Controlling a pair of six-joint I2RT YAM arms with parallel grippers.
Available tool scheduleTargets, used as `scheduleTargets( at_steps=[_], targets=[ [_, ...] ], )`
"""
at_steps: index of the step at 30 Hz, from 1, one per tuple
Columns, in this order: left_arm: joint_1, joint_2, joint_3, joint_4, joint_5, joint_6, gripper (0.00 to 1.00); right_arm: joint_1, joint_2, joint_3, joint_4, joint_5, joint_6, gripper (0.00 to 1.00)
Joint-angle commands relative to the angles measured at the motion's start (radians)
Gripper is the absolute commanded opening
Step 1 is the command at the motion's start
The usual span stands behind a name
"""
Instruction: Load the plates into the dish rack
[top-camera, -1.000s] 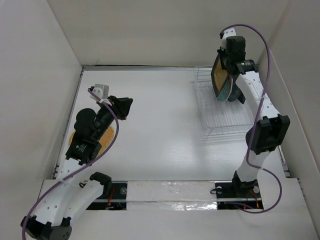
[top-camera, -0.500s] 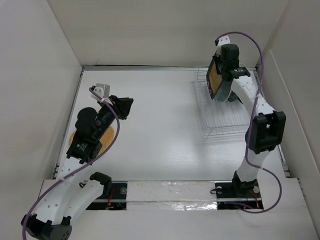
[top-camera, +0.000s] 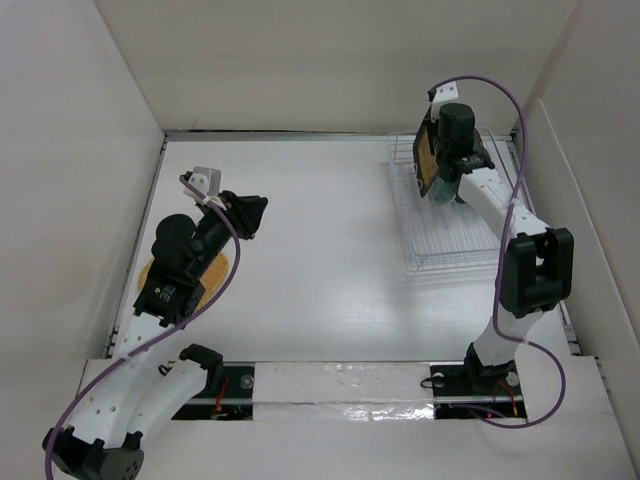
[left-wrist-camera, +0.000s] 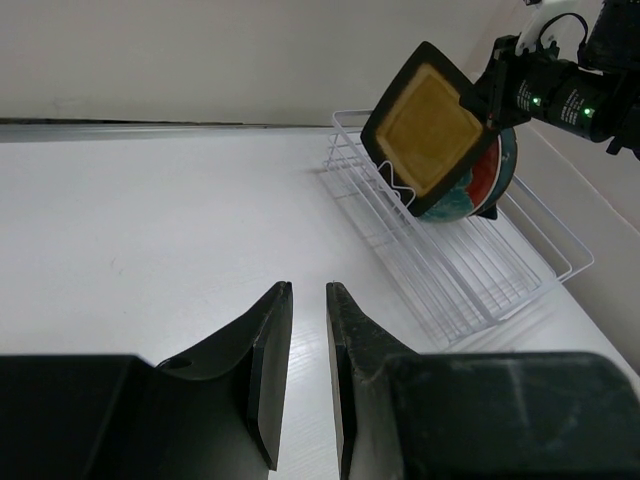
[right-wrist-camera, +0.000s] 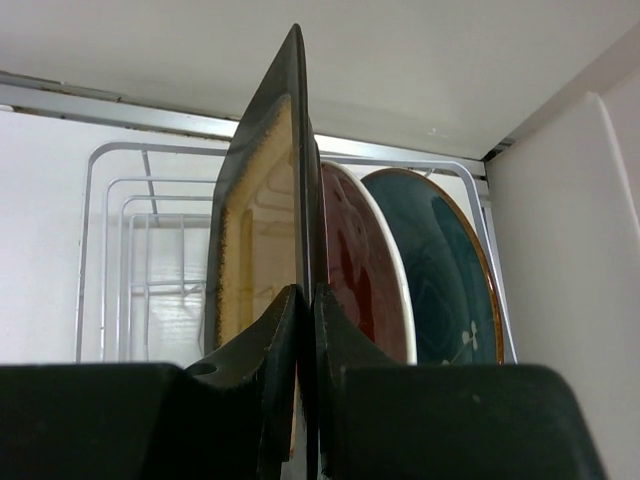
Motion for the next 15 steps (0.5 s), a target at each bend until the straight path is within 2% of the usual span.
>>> scheduleTargets(
  at_steps=[1, 15],
  targets=[
    [0.002, -0.005, -0.004, 0.046, 0.017, -0.009, 0.18, 0.009, -0.040, -0.026, 0.114, 0.044, -0.036, 0.00],
    [0.002, -0.005, -0.004, 0.048, 0.028, -0.012, 0.18, 0.050, -0.008, -0.007, 0.045, 0.047, -0.069, 0.00]
  ],
)
